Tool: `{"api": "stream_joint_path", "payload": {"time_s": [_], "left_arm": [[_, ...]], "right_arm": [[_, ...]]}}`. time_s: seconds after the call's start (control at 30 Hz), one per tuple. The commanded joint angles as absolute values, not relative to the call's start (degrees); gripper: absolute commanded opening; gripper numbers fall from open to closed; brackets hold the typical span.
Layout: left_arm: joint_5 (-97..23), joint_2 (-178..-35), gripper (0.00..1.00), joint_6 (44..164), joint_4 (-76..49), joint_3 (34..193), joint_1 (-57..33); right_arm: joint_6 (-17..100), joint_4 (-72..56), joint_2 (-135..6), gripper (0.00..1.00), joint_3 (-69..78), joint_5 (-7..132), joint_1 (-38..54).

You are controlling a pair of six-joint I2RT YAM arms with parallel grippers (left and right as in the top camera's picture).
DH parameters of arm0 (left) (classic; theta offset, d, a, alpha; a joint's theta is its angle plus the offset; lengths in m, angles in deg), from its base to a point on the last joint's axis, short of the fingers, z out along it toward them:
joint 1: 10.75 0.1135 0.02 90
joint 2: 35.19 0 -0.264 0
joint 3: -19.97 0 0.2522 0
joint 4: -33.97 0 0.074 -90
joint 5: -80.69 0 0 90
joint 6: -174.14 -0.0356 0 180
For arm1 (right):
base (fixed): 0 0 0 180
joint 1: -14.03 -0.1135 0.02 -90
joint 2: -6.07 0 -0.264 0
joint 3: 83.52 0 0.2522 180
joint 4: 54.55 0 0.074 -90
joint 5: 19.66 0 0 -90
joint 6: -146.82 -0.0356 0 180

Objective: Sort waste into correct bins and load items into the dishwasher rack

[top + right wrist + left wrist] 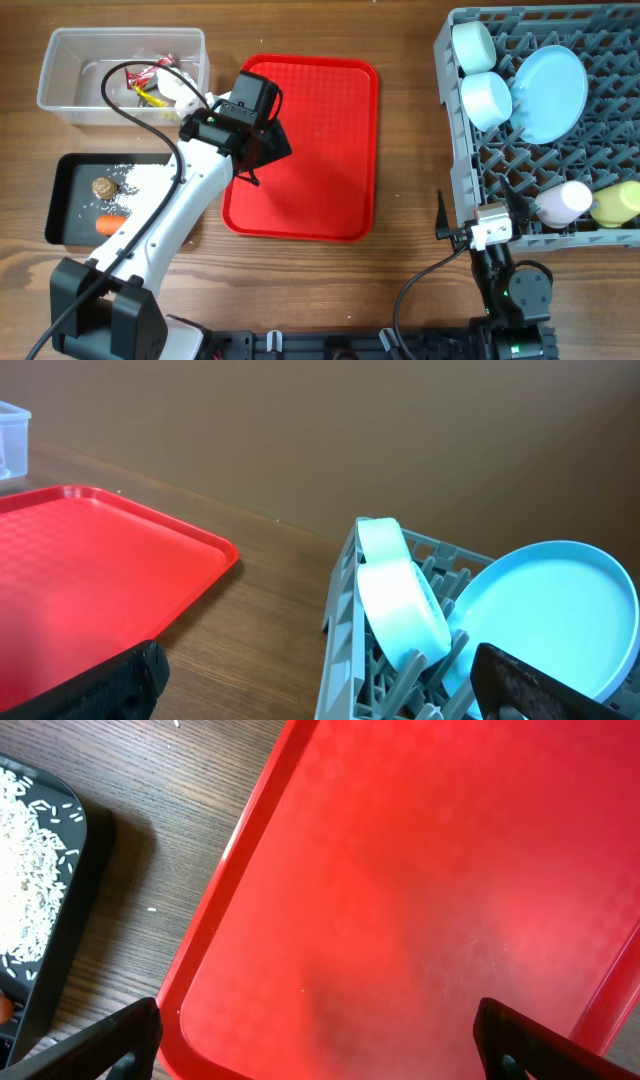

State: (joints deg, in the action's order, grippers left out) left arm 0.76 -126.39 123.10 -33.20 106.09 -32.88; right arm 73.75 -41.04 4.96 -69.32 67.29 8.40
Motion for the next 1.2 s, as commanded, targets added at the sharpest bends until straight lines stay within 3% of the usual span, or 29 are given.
{"api": "stream_joint_path", "payload": {"time_s": [0.0,0.07,0.17,0.27,0.4,0.6,0.83,1.17], "left_arm": [[3.18,-126.74,1.00,123.60,-33.26,105.82,-33.08],[5.74,-125.95,1.00,123.25,-31.49,105.82,-32.77],[4.91,-120.53,1.00,108.39,-18.57,105.12,-32.58],[-3.40,-108.92,1.00,97.81,-9.59,99.11,-27.57],[-8.69,-89.34,1.00,97.79,1.32,79.99,-17.23],[-12.31,-59.13,1.00,97.79,21.71,46.50,-11.83],[-13.19,-45.51,1.00,94.75,22.49,38.48,-10.09],[-16.53,-36.36,1.00,90.29,8.94,38.48,-8.31]], "right_arm": [[73.27,-41.07,5.86,1.00,-69.47,66.18,8.71],[73.27,-41.07,5.86,1.00,-69.47,66.18,8.71],[73.29,-41.07,5.86,1.00,-69.47,66.18,8.71],[73.29,-41.07,5.86,1.00,-69.47,66.18,8.71],[73.29,-41.07,5.86,1.00,-69.47,66.18,8.71],[73.29,-41.07,5.86,1.00,-69.47,66.18,8.71],[73.29,-41.07,5.86,1.00,-69.47,66.18,8.71],[73.27,-41.07,5.86,1.00,-69.47,66.18,8.71]]}}
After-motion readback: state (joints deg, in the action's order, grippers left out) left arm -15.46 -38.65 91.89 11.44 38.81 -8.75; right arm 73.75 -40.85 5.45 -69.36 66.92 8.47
